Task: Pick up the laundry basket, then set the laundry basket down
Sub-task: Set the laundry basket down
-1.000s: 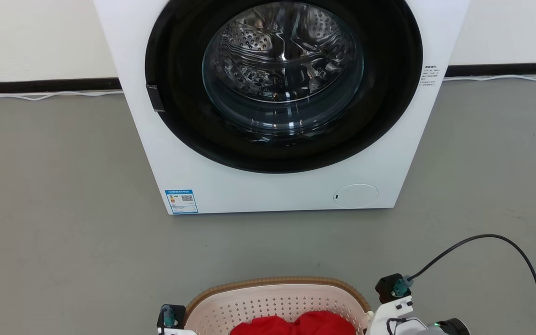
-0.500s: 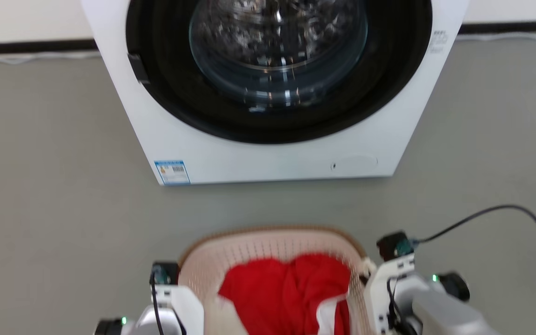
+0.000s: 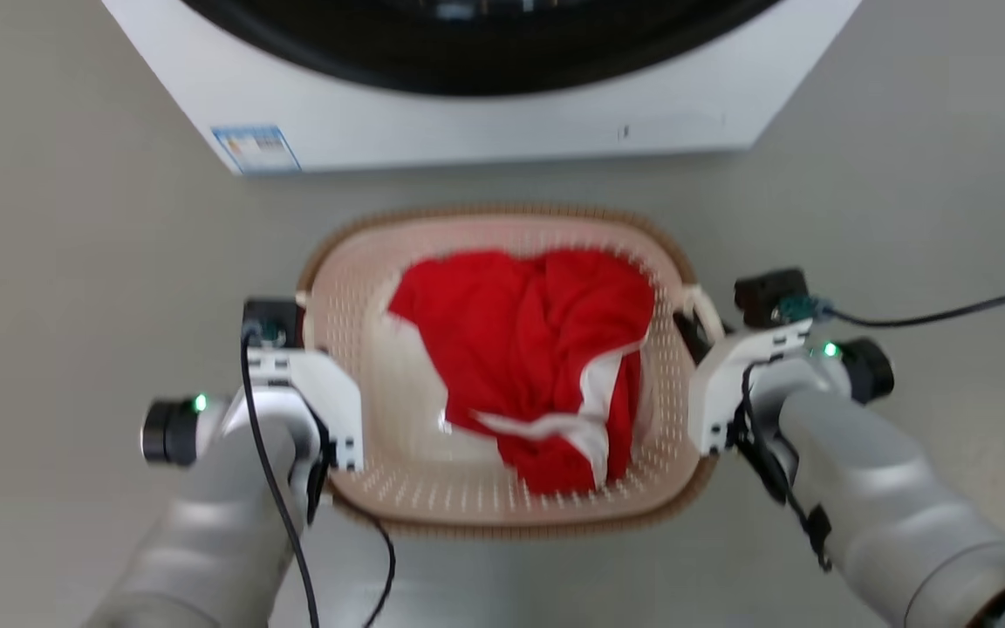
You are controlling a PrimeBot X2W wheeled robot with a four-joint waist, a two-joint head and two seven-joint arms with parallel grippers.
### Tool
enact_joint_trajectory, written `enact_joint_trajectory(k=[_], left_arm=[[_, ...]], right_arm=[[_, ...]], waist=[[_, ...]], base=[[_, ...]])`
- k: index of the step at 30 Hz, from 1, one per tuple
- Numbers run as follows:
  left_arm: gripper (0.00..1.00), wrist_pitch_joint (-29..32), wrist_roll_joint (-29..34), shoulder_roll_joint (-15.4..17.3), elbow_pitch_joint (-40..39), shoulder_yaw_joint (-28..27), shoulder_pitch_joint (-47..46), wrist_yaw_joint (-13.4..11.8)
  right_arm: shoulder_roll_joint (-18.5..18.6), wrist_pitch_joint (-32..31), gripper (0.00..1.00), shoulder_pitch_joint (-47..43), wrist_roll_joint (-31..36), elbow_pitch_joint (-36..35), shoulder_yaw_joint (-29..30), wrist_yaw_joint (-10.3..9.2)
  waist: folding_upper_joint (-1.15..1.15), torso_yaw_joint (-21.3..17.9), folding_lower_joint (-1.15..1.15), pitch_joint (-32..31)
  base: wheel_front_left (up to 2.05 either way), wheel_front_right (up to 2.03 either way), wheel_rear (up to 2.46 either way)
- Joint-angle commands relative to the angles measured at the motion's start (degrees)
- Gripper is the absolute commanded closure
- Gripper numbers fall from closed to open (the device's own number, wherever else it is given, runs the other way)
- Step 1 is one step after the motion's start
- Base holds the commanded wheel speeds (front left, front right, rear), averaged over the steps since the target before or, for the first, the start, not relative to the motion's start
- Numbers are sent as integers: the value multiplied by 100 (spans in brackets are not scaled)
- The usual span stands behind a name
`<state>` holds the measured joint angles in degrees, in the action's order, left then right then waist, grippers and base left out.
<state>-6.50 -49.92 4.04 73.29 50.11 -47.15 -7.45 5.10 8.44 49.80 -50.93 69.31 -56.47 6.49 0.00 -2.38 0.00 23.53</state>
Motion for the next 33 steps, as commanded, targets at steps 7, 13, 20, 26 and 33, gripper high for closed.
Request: enact_joint_trajectory(k=[7,13,20,26,33], left_arm=[[100,-250,163,120,-32,-69,-1108,-117],[100,-289,207,192,-2,-58,-1604,-145],[100,-333,163,189,20,-101,-1881,-143],[100,-390,159,173,37,-88,-2019,-130],[100,-402,158,170,51,-54,-2039,-128]], right_arm=[[-223,502,100,771,252,82,62,100],[-223,606,100,1260,310,140,200,100],[-223,641,100,1535,420,235,284,100],[-223,652,100,1619,504,306,413,100],[-223,654,100,1590,626,312,574,100]], waist=[[0,-28,0,1823],[0,-110,0,2457],[0,-130,0,2733],[0,-121,0,2816],[0,-122,0,2845]], base=[[0,0,0],[0,0,0],[0,0,0],[0,0,0],[0,0,0]])
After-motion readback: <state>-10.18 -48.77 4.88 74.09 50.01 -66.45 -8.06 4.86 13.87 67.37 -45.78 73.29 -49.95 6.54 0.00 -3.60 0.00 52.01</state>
